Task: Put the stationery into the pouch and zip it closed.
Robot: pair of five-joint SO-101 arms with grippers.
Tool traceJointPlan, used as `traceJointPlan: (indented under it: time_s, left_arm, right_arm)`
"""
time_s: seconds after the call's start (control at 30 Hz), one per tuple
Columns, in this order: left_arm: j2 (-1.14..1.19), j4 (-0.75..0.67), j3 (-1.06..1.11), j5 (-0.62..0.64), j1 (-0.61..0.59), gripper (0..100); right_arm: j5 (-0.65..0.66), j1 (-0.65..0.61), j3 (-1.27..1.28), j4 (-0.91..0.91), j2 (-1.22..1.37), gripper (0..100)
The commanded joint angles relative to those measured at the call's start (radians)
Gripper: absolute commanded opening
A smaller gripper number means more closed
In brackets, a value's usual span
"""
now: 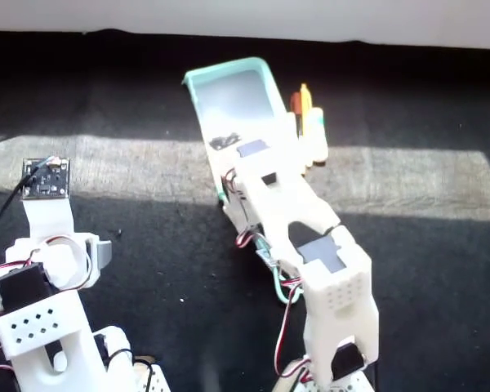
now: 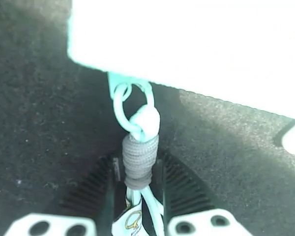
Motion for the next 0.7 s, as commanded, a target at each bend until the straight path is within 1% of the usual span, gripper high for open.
traceJointPlan:
  time_s: [0.0,0.07,0.17,0.3,0.4,0.5,0.67]
  left_arm:
    - [-0.004,-0.014,-0.005,0.005,0.012,26]
    - [-0.004,-0.018,-0.005,0.006,0.013,26]
    - [-0.002,-0.081,-0.004,0.012,0.051,26]
    - [-0.001,-0.206,0.022,0.187,0.163,27]
    - [-0.001,-0.298,0.005,0.278,0.205,27]
    - [-0.001,-0.305,-0.107,0.333,0.208,27]
    - [-0.001,-0.298,-0.346,0.336,0.208,27]
  right_arm:
    - [-0.008,0.036,-0.004,-0.008,-0.154,0.5]
    - [-0.003,0.045,0.022,0.012,-0.254,0.5]
    - [-0.002,0.042,0.074,0.019,-0.418,0.5]
    - [0.002,0.015,0.117,-0.004,-0.604,0.5]
    - [0.077,-0.028,0.064,-0.019,-0.693,0.5]
    - [0.135,-0.051,-0.031,-0.004,-0.719,0.5]
    - [0.173,-0.053,-0.259,0.136,-0.699,0.5]
